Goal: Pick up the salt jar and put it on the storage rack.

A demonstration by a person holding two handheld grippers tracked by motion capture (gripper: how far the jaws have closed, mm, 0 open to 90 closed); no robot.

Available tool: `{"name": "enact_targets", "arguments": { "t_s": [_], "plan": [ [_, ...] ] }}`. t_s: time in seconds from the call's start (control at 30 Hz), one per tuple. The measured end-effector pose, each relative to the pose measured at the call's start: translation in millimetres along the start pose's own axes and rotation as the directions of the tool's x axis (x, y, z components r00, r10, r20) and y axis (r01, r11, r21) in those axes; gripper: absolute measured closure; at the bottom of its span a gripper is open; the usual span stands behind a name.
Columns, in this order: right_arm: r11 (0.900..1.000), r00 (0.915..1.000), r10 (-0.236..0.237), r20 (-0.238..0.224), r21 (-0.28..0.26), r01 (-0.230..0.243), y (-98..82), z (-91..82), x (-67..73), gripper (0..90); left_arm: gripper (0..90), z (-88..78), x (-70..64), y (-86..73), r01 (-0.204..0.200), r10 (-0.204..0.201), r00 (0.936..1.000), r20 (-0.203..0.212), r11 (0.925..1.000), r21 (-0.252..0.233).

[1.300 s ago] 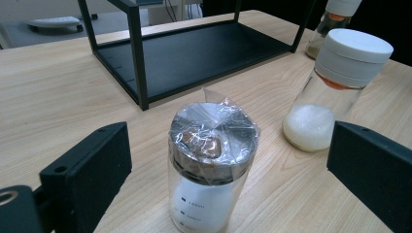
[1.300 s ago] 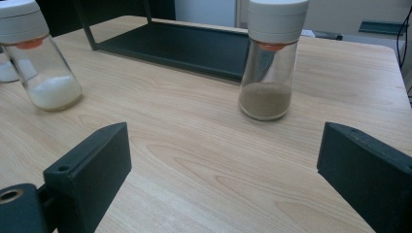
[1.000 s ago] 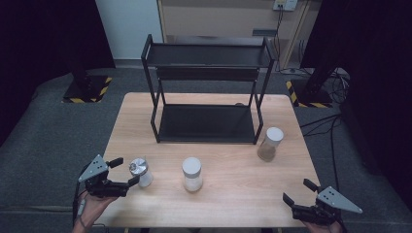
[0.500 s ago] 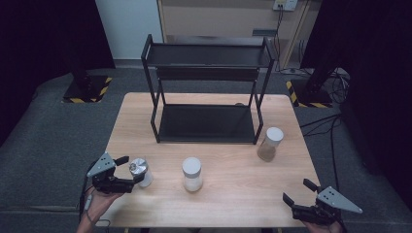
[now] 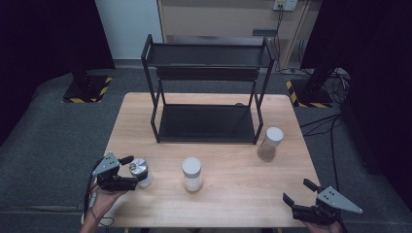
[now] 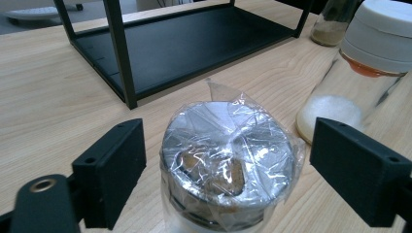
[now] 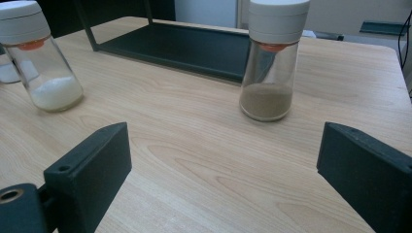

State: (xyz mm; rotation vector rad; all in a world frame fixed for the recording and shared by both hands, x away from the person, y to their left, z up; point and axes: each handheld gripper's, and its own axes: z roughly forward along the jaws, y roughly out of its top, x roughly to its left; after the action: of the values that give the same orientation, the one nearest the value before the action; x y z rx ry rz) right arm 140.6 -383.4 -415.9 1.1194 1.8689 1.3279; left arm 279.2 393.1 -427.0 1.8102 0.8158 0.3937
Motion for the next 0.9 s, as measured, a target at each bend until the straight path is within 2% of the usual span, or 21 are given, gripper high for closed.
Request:
{"name": "enact_targets", "arguments": {
  "t_s": [0.13,0.23,0.33,0.43,0.53,0.9],
  "plan": [
    [1.0,1.0,-0.001,0.0,-0.001,0.001,0.0,-0.1,0.1,5.5,19.4,3.8,-0.5,-1.2,-0.023,0.023,0.9997,-0.004,0.9997,0.006],
    [1.0,1.0,-0.001,0.0,-0.001,0.001,0.0,-0.1,-0.1,5.5,22.4,6.0,-1.0,-4.4,-0.03,0.03,0.9995,-0.005,0.9995,-0.008],
    [1.0,1.0,0.0,0.001,-0.001,0.0,-0.1,-0.1,0.2,5.5,32.0,6.8,-4.3,-6.2,-0.043,0.043,0.9988,-0.023,0.999,-0.015],
    [1.0,1.0,0.0,0.0,-0.002,0.0,-0.2,-0.1,0.1,5.5,32.7,6.5,-5.8,-7.8,-0.049,0.048,0.9983,-0.031,0.9986,-0.021],
    [1.0,1.0,0.0,0.0,-0.002,0.0,-0.1,0.0,0.2,5.5,33.0,6.6,-10.1,-10.2,-0.028,0.027,0.9985,-0.048,0.9991,-0.032],
    [1.0,1.0,-0.001,0.0,-0.002,0.001,-0.1,0.1,0.1,5.5,33.3,12.1,-20.3,-1.0,-0.034,0.034,0.9961,-0.081,0.9994,-0.007]
  ]
}}
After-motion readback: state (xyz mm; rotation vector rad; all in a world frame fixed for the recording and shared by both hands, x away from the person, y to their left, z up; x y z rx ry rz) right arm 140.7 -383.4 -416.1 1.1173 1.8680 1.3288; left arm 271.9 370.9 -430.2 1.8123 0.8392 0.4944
